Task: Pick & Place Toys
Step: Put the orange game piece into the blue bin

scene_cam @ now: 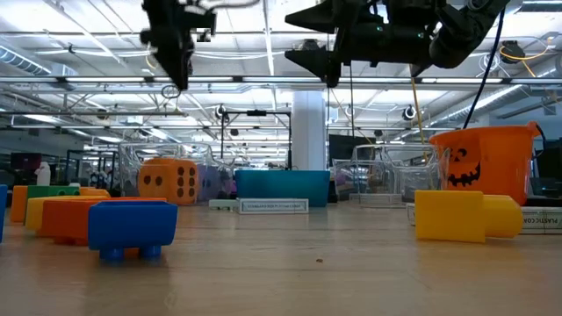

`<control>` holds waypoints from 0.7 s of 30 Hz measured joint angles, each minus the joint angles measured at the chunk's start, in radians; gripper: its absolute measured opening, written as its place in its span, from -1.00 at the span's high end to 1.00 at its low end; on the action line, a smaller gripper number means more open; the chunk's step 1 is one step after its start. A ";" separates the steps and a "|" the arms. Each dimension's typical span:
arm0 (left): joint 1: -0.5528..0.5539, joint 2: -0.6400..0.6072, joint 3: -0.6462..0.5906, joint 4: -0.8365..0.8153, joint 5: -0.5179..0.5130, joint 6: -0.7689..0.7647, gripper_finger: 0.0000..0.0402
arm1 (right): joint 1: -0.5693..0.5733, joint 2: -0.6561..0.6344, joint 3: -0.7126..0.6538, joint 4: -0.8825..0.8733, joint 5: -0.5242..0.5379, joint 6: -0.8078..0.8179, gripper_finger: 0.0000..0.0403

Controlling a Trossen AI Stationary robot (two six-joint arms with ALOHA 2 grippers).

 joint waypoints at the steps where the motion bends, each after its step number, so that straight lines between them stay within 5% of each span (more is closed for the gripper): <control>1: 0.001 -0.014 0.021 -0.002 0.063 0.003 0.12 | 0.000 0.000 0.000 -0.009 0.000 0.000 -0.73; 8: -0.041 -0.162 0.027 0.021 0.416 -0.007 0.21 | 0.007 0.000 0.000 -0.033 0.000 -0.004 -0.73; 21: -0.289 -0.470 -0.205 0.249 0.525 -0.140 0.41 | 0.082 0.000 0.000 -0.038 0.000 -0.143 -0.73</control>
